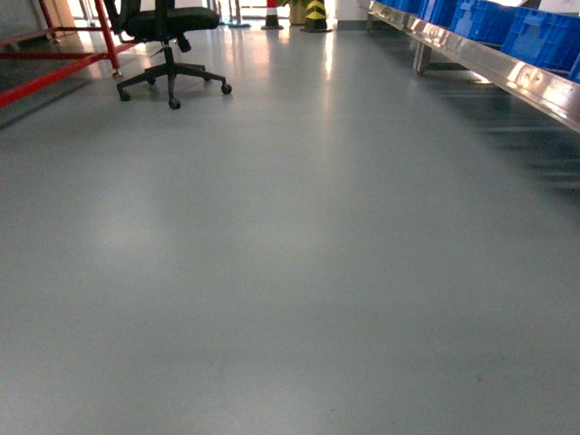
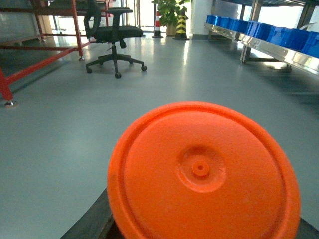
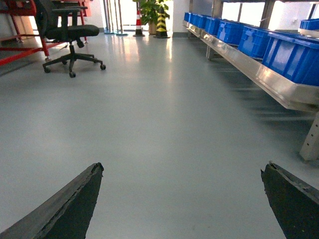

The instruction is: Pick capacitor and pack into box

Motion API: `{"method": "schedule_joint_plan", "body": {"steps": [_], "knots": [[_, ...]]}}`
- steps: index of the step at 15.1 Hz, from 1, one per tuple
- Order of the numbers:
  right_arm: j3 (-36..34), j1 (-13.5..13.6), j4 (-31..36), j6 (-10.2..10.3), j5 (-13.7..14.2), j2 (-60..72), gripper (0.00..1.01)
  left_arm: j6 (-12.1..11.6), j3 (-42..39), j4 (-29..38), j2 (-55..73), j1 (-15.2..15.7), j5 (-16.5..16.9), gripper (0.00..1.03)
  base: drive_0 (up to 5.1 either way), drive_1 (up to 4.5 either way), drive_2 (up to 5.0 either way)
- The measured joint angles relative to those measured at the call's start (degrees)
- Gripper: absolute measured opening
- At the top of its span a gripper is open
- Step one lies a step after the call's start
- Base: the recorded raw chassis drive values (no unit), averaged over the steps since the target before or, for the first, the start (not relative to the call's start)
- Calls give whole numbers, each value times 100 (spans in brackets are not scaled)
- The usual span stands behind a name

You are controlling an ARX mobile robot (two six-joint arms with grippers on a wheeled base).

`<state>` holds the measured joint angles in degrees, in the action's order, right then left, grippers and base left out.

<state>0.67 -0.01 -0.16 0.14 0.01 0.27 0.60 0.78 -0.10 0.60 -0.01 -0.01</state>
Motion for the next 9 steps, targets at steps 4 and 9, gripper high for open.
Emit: {"method": "schedule_joint_plan", "body": {"steps": [4,9], "knots": [[0,0,9,0,-2,0,98,0,0,-28,0,0,-7,44,-499,242,242],[0,0,-15,0,0,0,98,0,0,-9,-2,0,2,44,-502,239,239]]}}
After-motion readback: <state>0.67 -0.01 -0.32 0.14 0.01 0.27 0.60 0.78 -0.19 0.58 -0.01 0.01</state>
